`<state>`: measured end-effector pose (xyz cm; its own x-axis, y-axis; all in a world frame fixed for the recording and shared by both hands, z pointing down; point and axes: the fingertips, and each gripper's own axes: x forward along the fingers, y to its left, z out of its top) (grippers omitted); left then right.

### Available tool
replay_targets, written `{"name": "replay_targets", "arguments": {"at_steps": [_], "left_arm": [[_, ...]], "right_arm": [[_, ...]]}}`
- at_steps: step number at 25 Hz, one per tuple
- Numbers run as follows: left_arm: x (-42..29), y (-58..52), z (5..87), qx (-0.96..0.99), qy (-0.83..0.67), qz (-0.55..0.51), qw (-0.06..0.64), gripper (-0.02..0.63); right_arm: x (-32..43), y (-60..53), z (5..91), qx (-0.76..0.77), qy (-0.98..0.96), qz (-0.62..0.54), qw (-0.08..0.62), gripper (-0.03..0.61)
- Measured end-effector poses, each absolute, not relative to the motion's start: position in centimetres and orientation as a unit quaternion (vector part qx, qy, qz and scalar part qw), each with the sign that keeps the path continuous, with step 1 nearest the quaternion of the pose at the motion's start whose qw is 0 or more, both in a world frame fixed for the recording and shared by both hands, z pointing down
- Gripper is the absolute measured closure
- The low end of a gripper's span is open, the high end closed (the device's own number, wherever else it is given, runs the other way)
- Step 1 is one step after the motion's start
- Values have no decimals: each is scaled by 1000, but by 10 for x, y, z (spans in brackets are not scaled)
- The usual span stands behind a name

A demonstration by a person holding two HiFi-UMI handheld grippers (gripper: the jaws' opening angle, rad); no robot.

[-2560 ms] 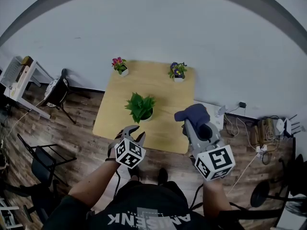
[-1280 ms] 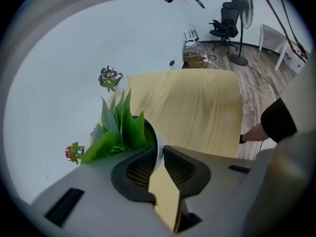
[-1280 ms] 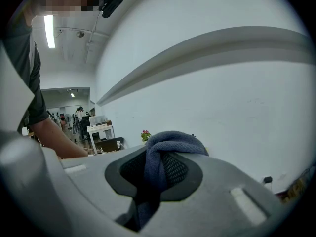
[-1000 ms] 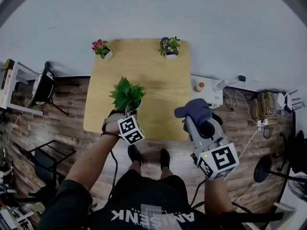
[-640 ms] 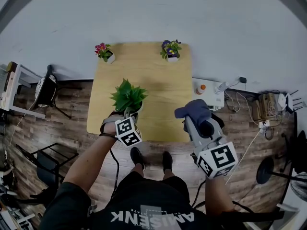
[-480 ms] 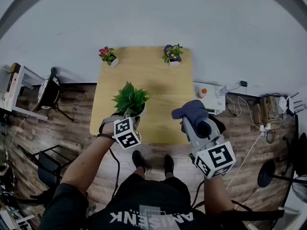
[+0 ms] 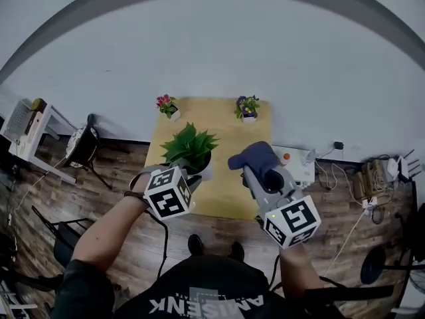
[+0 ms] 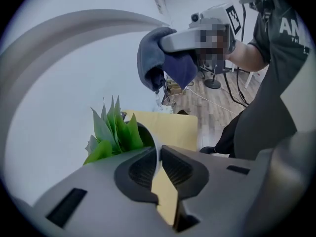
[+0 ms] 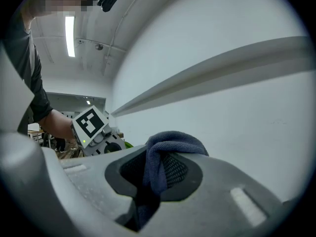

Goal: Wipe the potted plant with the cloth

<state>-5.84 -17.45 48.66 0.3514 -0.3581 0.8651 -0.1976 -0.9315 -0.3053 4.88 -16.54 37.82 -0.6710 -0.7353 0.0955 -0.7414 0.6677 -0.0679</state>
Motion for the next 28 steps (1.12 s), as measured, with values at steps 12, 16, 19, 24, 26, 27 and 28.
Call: {"name": "replay_targets", "arguments": {"at_steps": [12, 16, 19, 24, 26, 27, 28], "left_arm": [[-67, -169, 388, -833, 170, -517, 98, 580], [-82, -175, 371, -827, 179, -523, 105, 580], [-81, -172, 362, -828, 176, -521, 108, 580], [-75, -166, 350, -829, 173, -517, 127, 580], [-75, -164, 348, -831, 173, -513, 130, 580], [-76, -163, 347, -833, 173, -510, 129, 580], [-76, -163, 346, -836, 172, -506, 125, 580]], "right_arm": [[-29, -155, 311, 318, -948, -9, -4, 526], [-49, -157, 306, 305, -952, -12, -4, 526], [-55, -158, 306, 305, -952, -6, -10, 526], [-64, -157, 298, 299, -954, -23, -17, 526], [-63, -157, 298, 299, -954, -21, -24, 526], [-62, -157, 298, 300, -953, -20, -26, 526], [-61, -157, 300, 300, -953, -19, -28, 526]]}}
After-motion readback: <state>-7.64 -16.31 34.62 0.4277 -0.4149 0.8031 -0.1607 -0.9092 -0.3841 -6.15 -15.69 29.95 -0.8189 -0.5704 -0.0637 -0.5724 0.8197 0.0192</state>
